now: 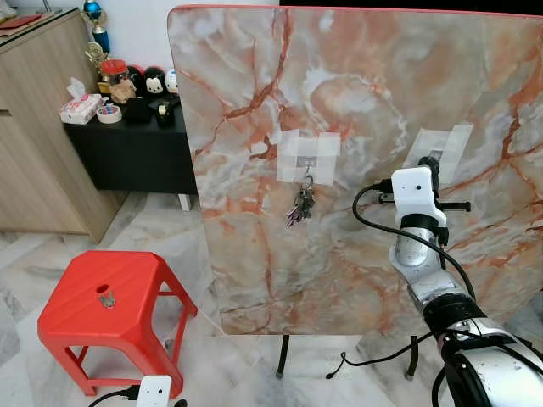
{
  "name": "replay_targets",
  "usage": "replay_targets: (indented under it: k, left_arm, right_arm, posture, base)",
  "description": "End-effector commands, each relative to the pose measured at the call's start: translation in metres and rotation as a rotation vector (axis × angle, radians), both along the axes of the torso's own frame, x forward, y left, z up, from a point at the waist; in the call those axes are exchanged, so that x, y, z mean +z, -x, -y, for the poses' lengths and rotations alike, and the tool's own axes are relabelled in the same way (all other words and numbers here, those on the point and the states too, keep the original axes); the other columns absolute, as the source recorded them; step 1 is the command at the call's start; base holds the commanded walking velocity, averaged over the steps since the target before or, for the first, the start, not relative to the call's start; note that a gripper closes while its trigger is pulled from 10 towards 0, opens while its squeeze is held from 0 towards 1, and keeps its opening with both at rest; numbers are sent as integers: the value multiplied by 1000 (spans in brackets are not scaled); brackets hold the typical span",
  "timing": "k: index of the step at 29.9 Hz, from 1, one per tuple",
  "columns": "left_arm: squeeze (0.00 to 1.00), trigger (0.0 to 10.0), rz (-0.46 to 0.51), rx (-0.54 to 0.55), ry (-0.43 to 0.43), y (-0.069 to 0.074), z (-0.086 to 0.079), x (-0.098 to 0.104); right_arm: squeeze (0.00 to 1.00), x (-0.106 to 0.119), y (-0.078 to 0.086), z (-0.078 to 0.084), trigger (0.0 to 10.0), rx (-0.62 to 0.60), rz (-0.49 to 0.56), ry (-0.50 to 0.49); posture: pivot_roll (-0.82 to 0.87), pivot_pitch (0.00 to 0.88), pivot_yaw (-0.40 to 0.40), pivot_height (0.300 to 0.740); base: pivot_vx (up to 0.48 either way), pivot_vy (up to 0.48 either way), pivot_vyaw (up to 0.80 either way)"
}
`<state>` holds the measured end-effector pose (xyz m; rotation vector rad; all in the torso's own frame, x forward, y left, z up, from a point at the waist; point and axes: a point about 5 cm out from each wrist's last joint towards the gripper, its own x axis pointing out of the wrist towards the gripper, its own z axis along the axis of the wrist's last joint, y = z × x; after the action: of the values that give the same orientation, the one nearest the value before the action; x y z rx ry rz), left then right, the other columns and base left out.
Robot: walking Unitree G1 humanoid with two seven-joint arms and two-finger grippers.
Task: Hang keys on a hook
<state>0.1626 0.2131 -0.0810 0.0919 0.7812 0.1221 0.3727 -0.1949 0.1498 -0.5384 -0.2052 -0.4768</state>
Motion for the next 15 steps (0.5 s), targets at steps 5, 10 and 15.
replay_targets:
  k: [5, 10, 15]
  left_arm:
    - [0, 10000, -9, 10, 10, 1, 2, -1]
    - [0, 10000, -9, 10, 11, 0, 3, -1]
    - [0, 10000, -10, 11, 10, 0, 3, -1]
  right_arm:
    - [0, -3, 5, 1, 10000, -18, 26, -24]
    - [0, -7, 6, 3, 10000, -24, 14, -24]
    - [0, -4, 4, 4, 10000, -27, 10, -23]
  posture:
    - [39, 0, -57, 725]
    - [40, 0, -58, 725]
    - [40, 0, -59, 725]
  base:
    - [0, 0, 0]
    - [0, 0, 0]
    - [0, 0, 0]
